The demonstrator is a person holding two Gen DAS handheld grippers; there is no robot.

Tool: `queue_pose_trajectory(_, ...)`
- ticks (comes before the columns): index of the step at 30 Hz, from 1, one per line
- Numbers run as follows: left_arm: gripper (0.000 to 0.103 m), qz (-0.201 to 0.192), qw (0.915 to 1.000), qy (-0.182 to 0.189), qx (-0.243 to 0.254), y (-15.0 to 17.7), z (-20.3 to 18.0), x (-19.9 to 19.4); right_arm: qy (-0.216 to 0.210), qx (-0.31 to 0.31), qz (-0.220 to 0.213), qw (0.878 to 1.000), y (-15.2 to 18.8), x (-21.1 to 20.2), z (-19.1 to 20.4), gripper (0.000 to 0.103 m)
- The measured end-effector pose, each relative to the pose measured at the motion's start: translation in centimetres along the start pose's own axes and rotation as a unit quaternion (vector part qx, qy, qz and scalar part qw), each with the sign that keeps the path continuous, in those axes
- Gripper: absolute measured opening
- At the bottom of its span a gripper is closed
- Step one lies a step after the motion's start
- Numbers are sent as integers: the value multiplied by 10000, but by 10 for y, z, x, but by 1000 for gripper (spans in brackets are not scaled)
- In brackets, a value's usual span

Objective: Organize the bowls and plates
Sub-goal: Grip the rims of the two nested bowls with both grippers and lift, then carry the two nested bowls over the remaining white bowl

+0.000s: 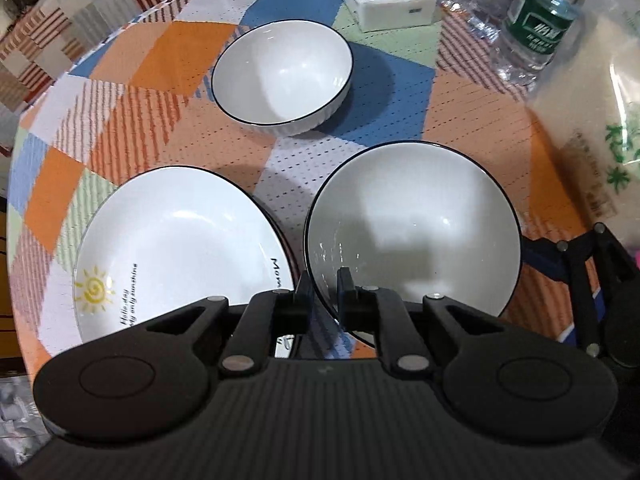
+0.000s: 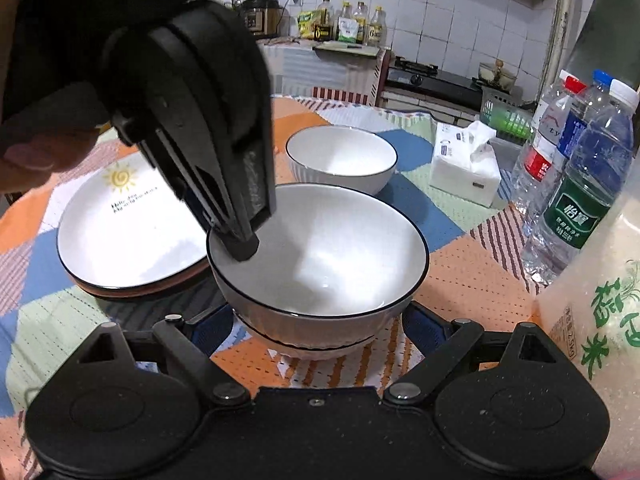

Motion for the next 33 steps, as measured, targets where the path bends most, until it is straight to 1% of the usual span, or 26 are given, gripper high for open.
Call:
queue_pose_trajectory(3, 10, 22, 10000, -51, -53, -3, 2, 5, -88, 81, 99, 9999, -2, 3, -1, 95)
queue_pose_trajectory(7, 10, 1, 9999, -151, 49, -2, -1, 5, 2, -57, 161, 9999, -4, 6, 2, 97)
queue_pose_trajectory(9, 12, 7, 9999, -116, 95, -2, -1, 1, -21, -57, 118, 9999, -2, 6, 2, 98)
queue_pose_trajectory(11, 17, 12, 10000, 67, 11, -2, 3, -6, -56, -25, 104, 9999, -1, 3, 0, 97)
queue_pose_trajectory(14, 17, -15, 9992, 382, -93, -3, 14, -21, -90, -101, -81, 9999, -2, -13, -5, 97)
queue_pose_trajectory(18, 17, -207, 9962, 784, -318, -7, 32, -48, -213, -171, -347, 9990, -12, -41, -19, 97)
queue_pose_trajectory(21, 17, -485, 9921, 1054, -482, -14, 46, -70, -436, -53, -506, 9978, -24, -57, -33, 97)
queue_pose_trajectory(22, 18, -576, 9916, 1050, -493, -16, 50, -76, -537, 8, -537, 9971, -29, -61, -38, 97)
queue_pose_trajectory(24, 20, -666, 9924, 977, -347, -22, 55, -84, -750, 192, -562, 9954, -42, -65, -48, 97)
queue_pose_trajectory(25, 24, -737, 9925, 919, -317, -24, 58, -87, -831, 289, -542, 9946, -49, -66, -52, 96)
queue_pose_trajectory(26, 28, -811, 9925, 859, -312, -27, 62, -90, -916, 427, -490, 9937, -58, -66, -57, 96)
queue_pose_trajectory(28, 31, -977, 9918, 781, -261, -33, 70, -94, -1059, 717, -365, 9911, -74, -62, -66, 92)
queue_pose_trajectory(30, 31, -1148, 9909, 653, -264, -39, 79, -95, -1267, 1004, -270, 9865, -89, -57, -73, 91)
queue_pose_trajectory(31, 34, -1181, 9905, 649, -255, -41, 82, -95, -1341, 1081, -217, 9848, -97, -54, -75, 90)
queue_pose_trajectory(32, 39, -1200, 9902, 662, -269, -43, 86, -94, -1366, 1111, -170, 9842, -104, -52, -76, 90)
queue_pose_trajectory(33, 41, -1204, 9898, 690, -332, -45, 91, -92, -1334, 1111, -127, 9847, -112, -49, -77, 89)
Point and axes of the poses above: each gripper's, at about its wrist camera, not at the fingertips, and x roughly the way its jaws point, z to its left, y to its underside, the point moved 4 cm from there along x, roughly the way its jaws point, and after that the axes turned 6 degrees about z, right-handed, at the moved point
